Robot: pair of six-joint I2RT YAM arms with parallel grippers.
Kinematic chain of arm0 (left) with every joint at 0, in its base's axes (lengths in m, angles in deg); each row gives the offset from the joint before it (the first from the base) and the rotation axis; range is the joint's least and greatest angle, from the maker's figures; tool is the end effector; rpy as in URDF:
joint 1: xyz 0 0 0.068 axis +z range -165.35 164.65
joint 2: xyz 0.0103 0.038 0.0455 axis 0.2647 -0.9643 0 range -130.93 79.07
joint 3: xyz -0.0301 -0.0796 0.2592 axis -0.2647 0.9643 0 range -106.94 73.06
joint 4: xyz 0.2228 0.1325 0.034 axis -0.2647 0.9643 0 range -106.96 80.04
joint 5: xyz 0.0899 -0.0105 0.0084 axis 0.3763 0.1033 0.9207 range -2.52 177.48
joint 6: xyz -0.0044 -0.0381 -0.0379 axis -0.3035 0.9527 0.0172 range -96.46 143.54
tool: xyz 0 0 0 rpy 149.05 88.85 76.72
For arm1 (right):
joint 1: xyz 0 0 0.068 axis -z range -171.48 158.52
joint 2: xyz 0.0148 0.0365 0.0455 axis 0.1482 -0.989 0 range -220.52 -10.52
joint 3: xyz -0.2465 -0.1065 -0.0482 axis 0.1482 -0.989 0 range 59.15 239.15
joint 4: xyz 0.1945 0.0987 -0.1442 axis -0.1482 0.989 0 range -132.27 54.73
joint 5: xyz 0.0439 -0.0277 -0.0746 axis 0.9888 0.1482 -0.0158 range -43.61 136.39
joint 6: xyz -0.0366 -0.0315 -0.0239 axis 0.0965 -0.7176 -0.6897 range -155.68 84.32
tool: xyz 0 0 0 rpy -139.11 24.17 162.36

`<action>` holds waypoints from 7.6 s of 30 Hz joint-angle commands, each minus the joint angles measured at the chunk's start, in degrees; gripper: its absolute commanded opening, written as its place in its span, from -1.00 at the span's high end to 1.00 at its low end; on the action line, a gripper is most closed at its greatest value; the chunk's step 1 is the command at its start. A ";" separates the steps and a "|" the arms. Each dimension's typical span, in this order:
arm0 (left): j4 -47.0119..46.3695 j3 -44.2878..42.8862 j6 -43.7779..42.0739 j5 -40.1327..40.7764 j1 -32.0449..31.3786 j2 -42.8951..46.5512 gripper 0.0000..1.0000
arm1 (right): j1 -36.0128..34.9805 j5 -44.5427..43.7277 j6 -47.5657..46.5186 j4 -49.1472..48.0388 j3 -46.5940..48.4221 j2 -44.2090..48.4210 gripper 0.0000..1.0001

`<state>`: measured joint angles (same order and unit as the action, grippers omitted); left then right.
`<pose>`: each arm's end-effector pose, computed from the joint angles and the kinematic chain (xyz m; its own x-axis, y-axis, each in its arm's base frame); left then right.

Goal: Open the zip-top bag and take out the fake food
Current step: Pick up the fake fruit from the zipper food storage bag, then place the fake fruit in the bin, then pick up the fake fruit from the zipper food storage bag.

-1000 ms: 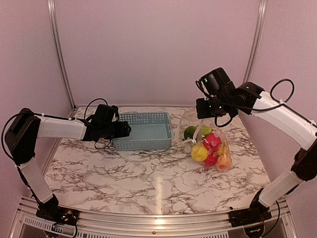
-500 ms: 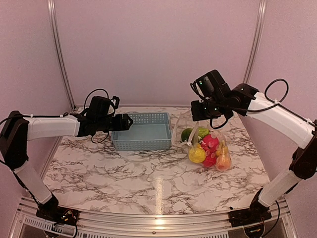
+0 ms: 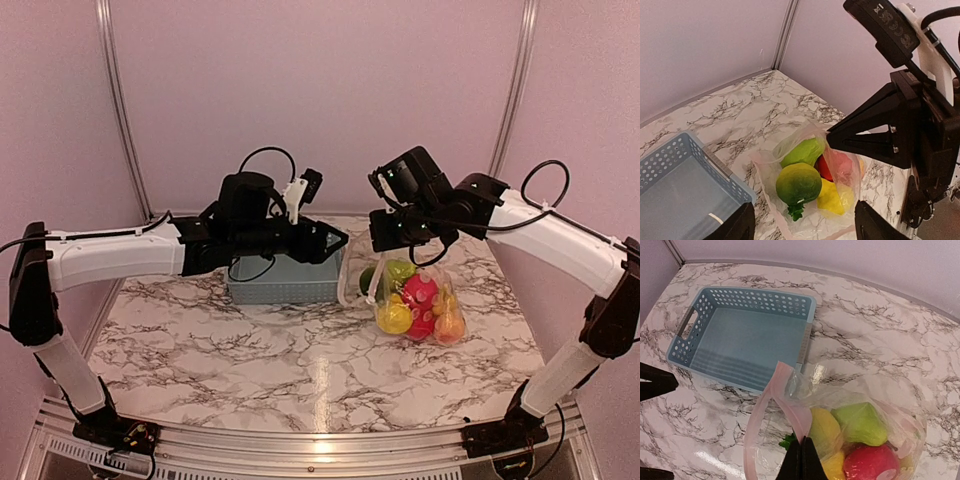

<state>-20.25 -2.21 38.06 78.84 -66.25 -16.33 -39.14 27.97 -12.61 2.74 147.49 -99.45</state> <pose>0.2481 -0.3138 0.3167 -0.3920 0.0893 -0.9156 0.7847 0.5520 -0.2821 0.2346 0.2409 0.3580 -0.6592 -0.1715 -0.7322 -0.3198 0.9452 0.0665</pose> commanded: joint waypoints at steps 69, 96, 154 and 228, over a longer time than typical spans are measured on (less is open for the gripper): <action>4.52 -15.02 3.39 5.75 -9.31 -26.22 0.17 | -2.16 -2.61 4.92 -2.92 -2.77 8.87 1.00; -7.05 -7.79 3.71 3.17 -9.05 -15.33 0.26 | -2.18 -2.24 5.91 -1.03 -6.12 7.68 1.00; 0.26 3.22 5.40 24.56 13.01 -11.00 -0.02 | -2.17 -6.29 6.20 -1.42 -3.12 6.15 1.00; -2.84 -9.66 -13.75 -3.60 -9.13 -16.15 -0.38 | -3.82 -1.78 5.71 -2.22 -3.87 9.50 1.00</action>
<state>-22.74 -9.53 26.70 77.39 -75.01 -29.46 -41.58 25.63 -6.99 1.34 142.70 -91.78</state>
